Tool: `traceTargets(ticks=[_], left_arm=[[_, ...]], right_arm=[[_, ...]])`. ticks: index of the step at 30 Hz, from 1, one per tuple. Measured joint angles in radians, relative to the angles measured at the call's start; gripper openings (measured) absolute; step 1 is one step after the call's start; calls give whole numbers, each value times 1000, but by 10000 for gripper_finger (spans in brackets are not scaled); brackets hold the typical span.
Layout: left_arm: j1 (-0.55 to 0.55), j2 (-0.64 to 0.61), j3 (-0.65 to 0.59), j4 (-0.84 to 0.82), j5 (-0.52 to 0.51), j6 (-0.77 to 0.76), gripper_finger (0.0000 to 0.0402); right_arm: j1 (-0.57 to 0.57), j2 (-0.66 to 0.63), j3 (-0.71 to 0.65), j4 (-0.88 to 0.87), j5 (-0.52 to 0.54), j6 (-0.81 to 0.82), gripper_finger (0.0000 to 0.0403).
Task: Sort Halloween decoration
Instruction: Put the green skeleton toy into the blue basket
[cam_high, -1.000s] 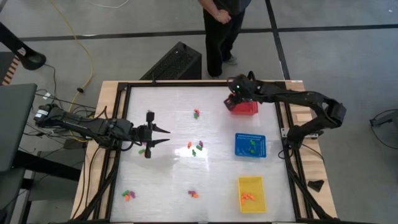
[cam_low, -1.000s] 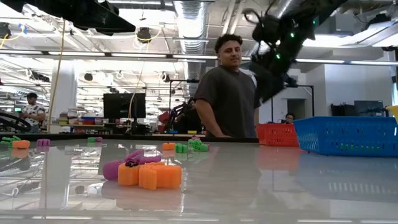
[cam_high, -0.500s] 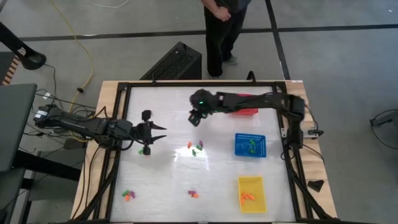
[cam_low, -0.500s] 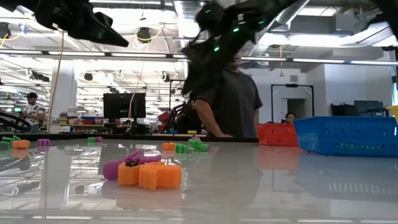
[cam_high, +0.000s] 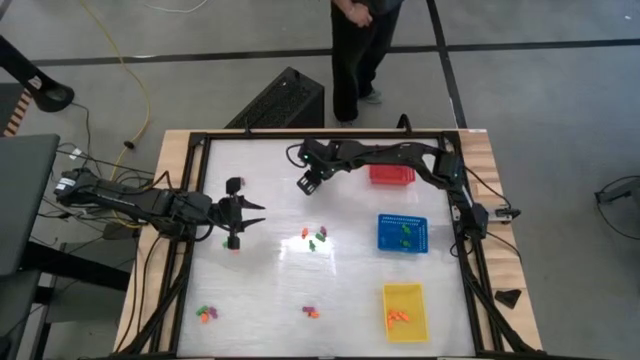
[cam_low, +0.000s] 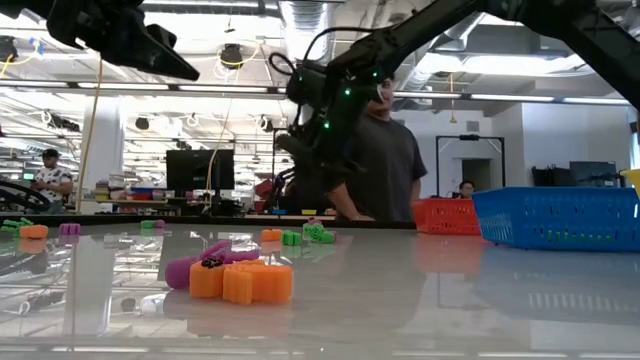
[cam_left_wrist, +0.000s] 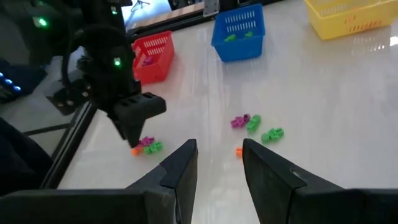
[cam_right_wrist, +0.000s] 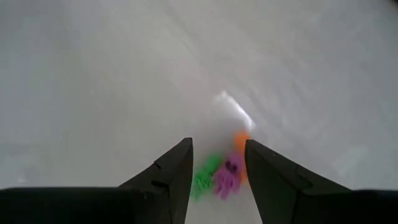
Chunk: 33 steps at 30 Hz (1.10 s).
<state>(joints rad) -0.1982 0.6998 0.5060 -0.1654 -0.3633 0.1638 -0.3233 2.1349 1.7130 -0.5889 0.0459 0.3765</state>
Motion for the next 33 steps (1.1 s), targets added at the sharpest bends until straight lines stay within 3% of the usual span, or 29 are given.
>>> traceTargets(ticks=[12, 18, 21, 23, 27, 33], left_arm=[[1, 5, -8, 21, 8, 8, 118], [40, 79, -167, 452, -3, 98, 118], [75, 96, -196, 563, -13, 86, 118], [114, 134, -212, 635, 33, 53, 118], [181, 241, -209, 637, 194, 4, 118], [225, 319, -158, 460, 210, -4, 118]], right_arm=[[78, 0, 0, -43, 16, 15, 175], [95, 0, 0, -56, 59, 11, 175], [94, 18, -2, -50, 85, 23, 175], [93, 36, -5, -69, 107, 21, 175], [92, 47, -6, -62, 123, 19, 175], [91, 46, -19, -42, 166, 23, 175]])
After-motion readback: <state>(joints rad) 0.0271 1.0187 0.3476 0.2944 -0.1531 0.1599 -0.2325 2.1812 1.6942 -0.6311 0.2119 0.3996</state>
